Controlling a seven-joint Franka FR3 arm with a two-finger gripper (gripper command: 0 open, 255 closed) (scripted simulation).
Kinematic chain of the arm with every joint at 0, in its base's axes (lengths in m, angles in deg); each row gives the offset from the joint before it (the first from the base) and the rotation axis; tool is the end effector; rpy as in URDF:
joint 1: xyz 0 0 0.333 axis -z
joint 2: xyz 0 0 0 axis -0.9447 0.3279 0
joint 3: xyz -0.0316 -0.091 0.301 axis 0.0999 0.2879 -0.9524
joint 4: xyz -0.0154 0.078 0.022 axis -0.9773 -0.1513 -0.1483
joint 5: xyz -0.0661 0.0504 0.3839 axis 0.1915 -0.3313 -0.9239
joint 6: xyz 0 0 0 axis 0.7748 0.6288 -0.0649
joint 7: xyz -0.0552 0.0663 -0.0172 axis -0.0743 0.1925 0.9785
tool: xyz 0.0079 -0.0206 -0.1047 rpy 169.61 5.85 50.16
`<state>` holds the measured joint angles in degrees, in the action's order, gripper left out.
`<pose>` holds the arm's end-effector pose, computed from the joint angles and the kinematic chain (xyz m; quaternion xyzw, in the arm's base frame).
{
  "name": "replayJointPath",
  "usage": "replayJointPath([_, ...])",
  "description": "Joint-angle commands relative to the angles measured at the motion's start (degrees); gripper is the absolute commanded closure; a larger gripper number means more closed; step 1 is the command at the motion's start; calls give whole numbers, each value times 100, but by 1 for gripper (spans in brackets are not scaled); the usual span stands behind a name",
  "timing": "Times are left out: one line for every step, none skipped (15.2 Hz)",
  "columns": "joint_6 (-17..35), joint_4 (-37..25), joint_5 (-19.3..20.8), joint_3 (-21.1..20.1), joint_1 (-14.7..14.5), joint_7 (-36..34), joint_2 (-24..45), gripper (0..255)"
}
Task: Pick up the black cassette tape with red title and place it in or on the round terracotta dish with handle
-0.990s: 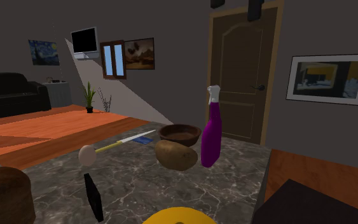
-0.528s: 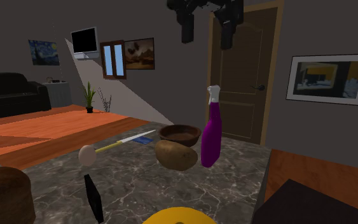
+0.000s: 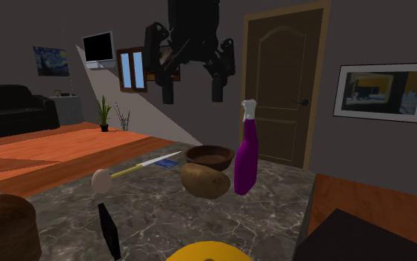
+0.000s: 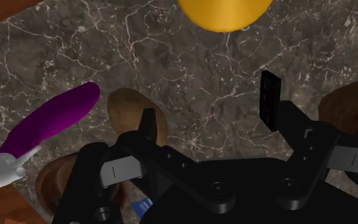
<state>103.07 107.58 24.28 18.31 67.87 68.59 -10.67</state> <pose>0.3764 0.1031 0.4450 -0.9996 0.0107 0.0212 0.0171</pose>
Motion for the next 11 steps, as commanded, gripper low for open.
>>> replayJointPath([404,-70,-9,-161,-32,-133,441,0])
replayJointPath([584,-107,2,-230,-42,-194,648,0])
replayJointPath([760,-152,21,-298,-50,-259,860,0])
replayJointPath([932,-205,50,-365,-56,-327,1077,0])
replayJointPath([1098,-266,87,-429,-62,-400,1297,0])
replayJointPath([1259,-335,135,-491,-66,-477,1521,0])
replayJointPath([1414,-412,194,-551,-69,-560,1748,0])
replayJointPath([1562,-497,263,-607,-73,-649,1978,0])
replayJointPath([1704,-589,344,-657,-80,-744,2211,0])
replayJointPath([1837,-689,436,-702,-89,-844,2445,0])
replayJointPath([1963,-797,538,-740,-102,-949,2682,0])
